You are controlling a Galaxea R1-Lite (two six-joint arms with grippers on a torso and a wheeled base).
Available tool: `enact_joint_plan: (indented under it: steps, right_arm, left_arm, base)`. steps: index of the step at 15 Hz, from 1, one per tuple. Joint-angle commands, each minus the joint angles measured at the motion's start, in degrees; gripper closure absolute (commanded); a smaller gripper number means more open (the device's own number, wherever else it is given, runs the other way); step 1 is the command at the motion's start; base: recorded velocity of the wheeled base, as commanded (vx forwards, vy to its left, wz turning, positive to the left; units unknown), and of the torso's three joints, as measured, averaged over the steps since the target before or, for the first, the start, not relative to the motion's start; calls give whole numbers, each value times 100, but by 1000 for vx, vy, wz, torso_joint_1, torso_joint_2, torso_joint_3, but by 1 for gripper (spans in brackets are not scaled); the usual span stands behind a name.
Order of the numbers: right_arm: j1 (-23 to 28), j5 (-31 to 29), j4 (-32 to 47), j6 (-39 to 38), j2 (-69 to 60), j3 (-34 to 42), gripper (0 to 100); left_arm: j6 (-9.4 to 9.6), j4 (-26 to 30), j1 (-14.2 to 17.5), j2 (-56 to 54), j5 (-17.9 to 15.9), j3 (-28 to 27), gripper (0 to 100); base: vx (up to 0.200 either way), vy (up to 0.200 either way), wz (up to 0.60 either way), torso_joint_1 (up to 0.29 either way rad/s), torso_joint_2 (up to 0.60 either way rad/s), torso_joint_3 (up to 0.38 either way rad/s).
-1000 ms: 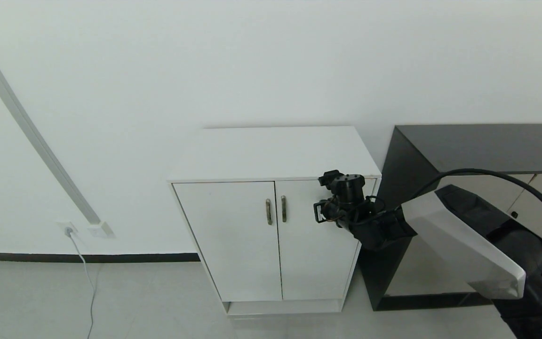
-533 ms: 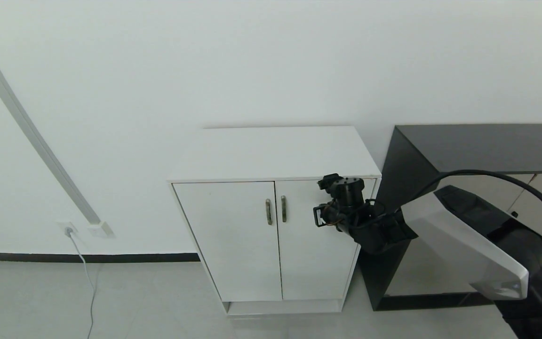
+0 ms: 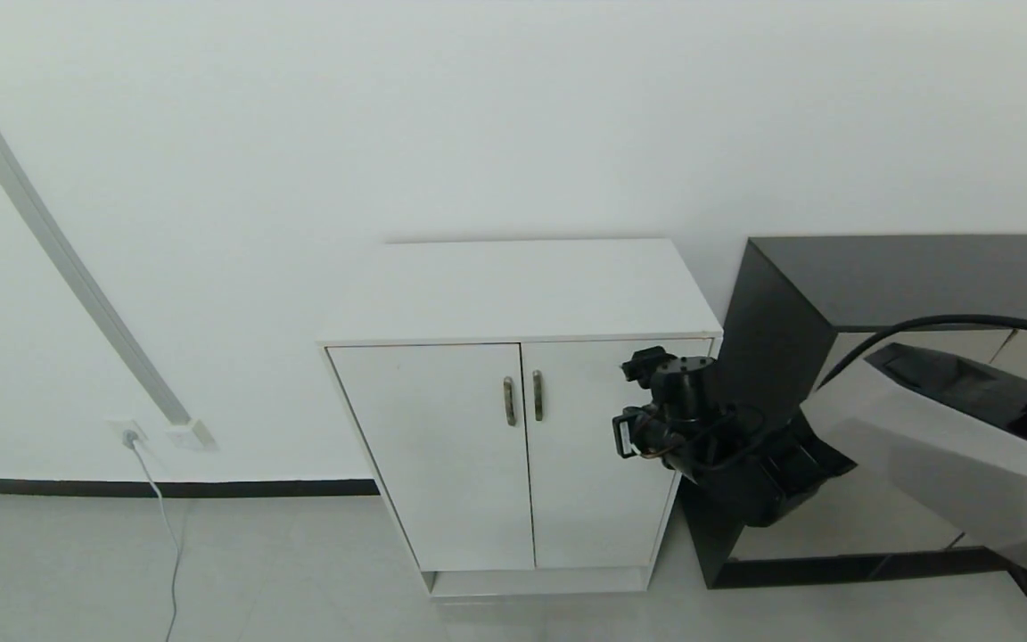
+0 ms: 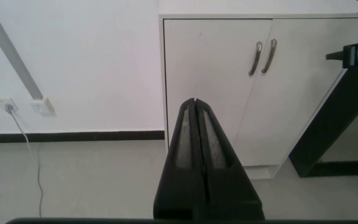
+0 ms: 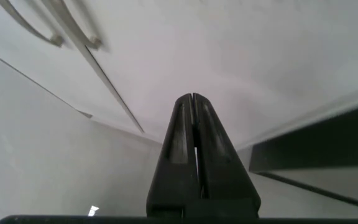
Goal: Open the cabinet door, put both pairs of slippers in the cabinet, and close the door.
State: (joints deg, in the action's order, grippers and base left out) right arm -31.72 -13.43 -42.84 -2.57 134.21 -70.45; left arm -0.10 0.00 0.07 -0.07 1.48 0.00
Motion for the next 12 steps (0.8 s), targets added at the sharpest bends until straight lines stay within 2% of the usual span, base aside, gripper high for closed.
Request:
enact_joint_plan:
  steps: [1, 5, 12]
  right_arm:
    - [87, -45, -489, 2, -641, 980, 100]
    - [430, -247, -1236, 2, -1353, 2466, 100]
    - [904, -256, -1948, 2, -2434, 4514, 100]
  left_arm:
    - [1, 0, 1, 7, 2, 0, 100]
    - [-8, 0, 1, 7, 2, 0, 100]
    - [-8, 0, 1, 7, -7, 0, 100]
  base:
    - [0, 0, 0, 0, 0, 0]
    - [0, 0, 0, 0, 0, 0]
    - [0, 0, 0, 0, 0, 0]
